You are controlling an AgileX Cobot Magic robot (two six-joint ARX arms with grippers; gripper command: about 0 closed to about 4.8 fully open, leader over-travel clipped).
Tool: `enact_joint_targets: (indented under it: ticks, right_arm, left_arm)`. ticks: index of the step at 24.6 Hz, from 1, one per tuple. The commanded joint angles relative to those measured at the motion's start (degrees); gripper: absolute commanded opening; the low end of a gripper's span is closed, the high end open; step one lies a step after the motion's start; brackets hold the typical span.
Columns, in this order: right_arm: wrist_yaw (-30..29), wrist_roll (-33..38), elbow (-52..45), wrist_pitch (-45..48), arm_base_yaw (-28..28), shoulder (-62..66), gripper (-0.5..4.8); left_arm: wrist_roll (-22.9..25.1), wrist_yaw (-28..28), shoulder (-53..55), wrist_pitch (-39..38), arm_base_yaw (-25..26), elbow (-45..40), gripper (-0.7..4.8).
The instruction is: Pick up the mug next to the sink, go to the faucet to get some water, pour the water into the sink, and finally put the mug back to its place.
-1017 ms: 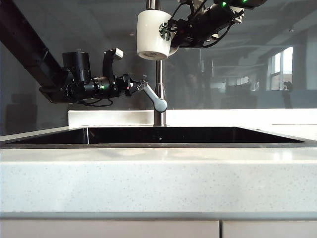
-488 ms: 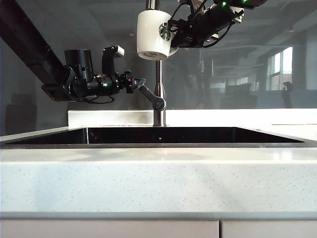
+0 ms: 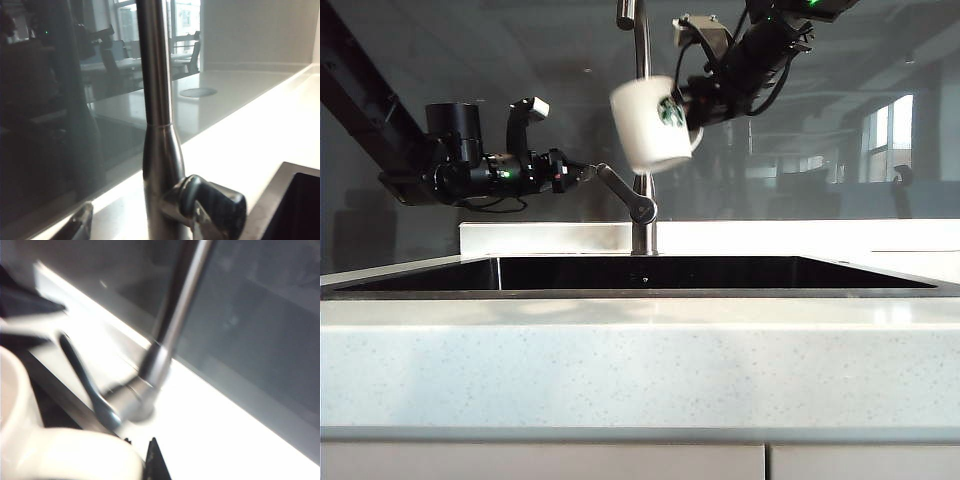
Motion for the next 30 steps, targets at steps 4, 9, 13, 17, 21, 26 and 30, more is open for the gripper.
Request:
enact_joint_targets:
  ticks: [4, 9, 13, 17, 21, 26, 30]
  right_arm:
    - [16.04, -19.69, 0.94, -2.54, 0.17, -1.16, -0.05]
    - [21.03, -26.62, 0.94, -4.26, 0.17, -1.18, -0.05]
    - [23.76, -31.78, 0.94, -4.61, 0.76, -1.27, -0.05]
    - [28.37, -44.39, 0.94, -4.61, 3.13, -1.64, -0.05]
    - [28.59, -47.41, 0.94, -4.59, 4.35, -2.29, -0.05]
    - [28.94, -53.94, 0.92, -6.29, 6.43, -5.07, -0.05]
    - [28.11, -54.55, 0.92, -8.33, 6.73, -6.84, -0.05]
  left_arm:
    - [-5.77, 5.38, -1.77, 0.66, 1.92, 0.17, 2.51]
    - [-7.26, 7.98, -1.95, 0.63, 3.13, 0.17, 2.51]
    - [-9.44, 8.46, -2.01, 0.7, 4.0, 0.17, 2.51]
    - [-11.74, 10.27, -2.03, 1.07, 5.53, 0.17, 2.51]
    - [-13.25, 10.56, -2.03, 1.27, 6.1, 0.17, 2.51]
    - [-14.34, 12.98, -2.03, 1.46, 6.6, 0.17, 2.51]
    - [-15.69, 13.07, -2.03, 1.53, 6.78, 0.17, 2.51]
